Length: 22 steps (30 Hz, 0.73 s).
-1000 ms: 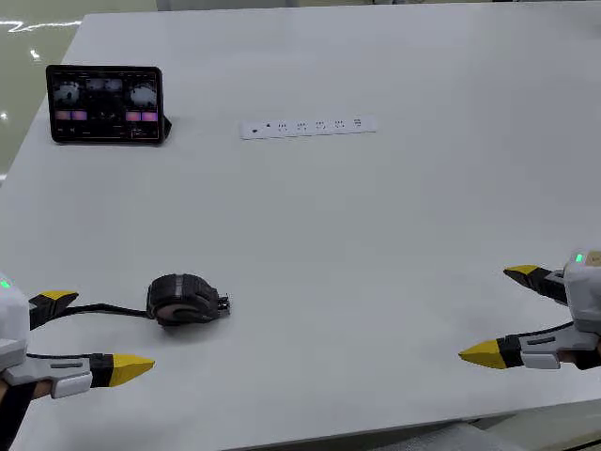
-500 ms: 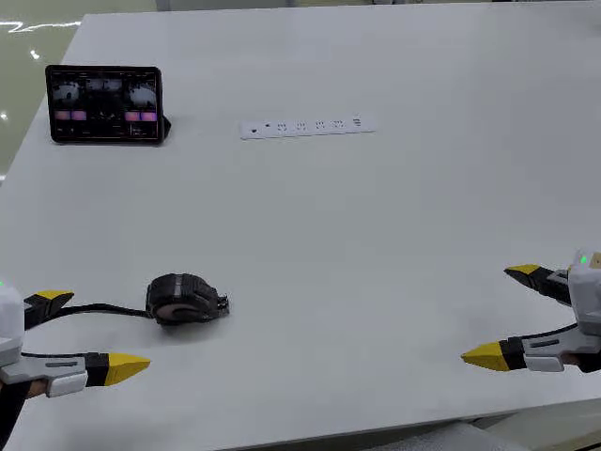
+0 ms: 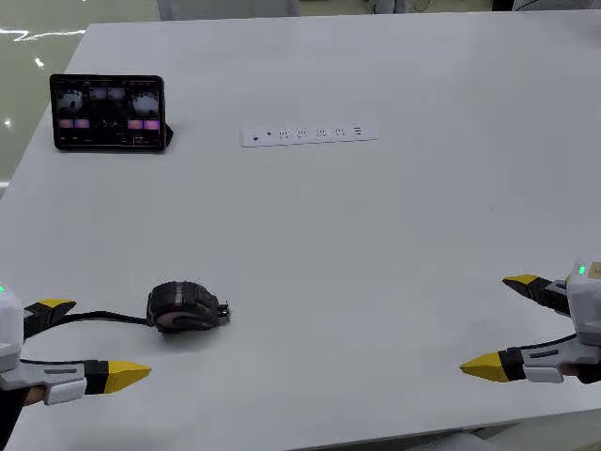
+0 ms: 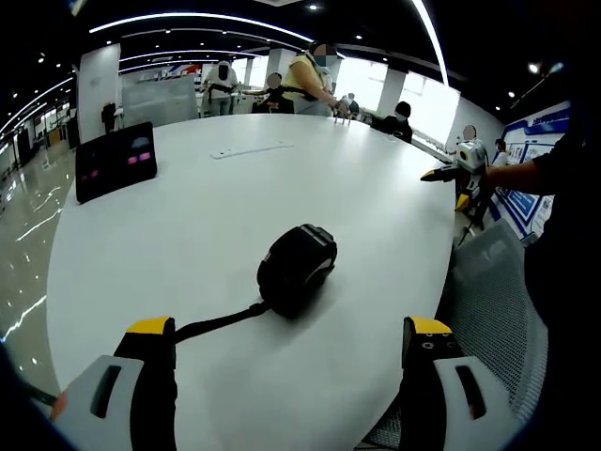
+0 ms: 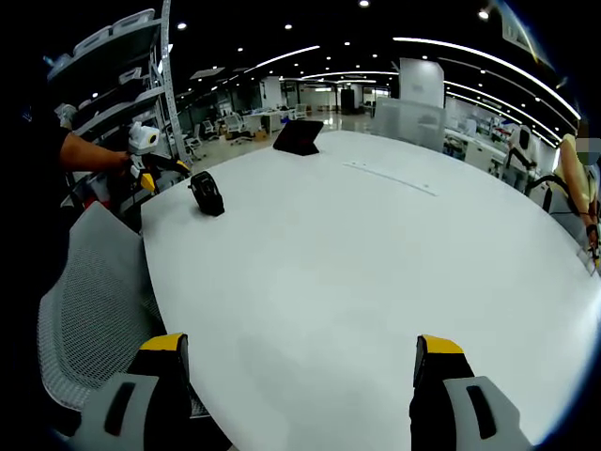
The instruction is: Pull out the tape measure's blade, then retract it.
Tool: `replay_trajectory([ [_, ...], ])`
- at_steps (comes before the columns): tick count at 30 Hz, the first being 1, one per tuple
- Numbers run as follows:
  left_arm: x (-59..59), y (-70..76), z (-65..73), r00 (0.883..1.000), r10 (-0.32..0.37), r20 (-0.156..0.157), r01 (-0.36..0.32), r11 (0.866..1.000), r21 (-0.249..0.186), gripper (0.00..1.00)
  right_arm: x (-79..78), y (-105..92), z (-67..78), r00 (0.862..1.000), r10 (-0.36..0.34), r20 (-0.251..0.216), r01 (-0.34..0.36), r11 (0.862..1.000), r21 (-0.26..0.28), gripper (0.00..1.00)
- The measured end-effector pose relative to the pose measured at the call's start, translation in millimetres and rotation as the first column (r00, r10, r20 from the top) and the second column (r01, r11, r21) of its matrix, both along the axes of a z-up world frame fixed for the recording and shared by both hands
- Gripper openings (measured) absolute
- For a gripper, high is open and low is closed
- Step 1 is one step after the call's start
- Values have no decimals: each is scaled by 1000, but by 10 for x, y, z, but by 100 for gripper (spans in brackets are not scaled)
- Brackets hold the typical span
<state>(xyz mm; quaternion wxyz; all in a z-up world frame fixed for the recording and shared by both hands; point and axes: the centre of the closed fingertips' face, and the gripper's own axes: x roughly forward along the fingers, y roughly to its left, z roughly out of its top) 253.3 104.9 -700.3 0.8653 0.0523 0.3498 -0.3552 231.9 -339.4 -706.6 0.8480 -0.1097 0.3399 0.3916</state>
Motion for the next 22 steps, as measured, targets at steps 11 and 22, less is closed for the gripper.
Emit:
replay_trajectory([
  [11,-56,-40,-16,1000,-19,-22,19,1000,-3,99,-22,39,2,1000,12,-5,-12,1000,8,99],
  [22,3,-21,8,1000,-16,-8,16,1000,4,99,-8,53,-4,1000,19,-4,-19,1000,6,99],
])
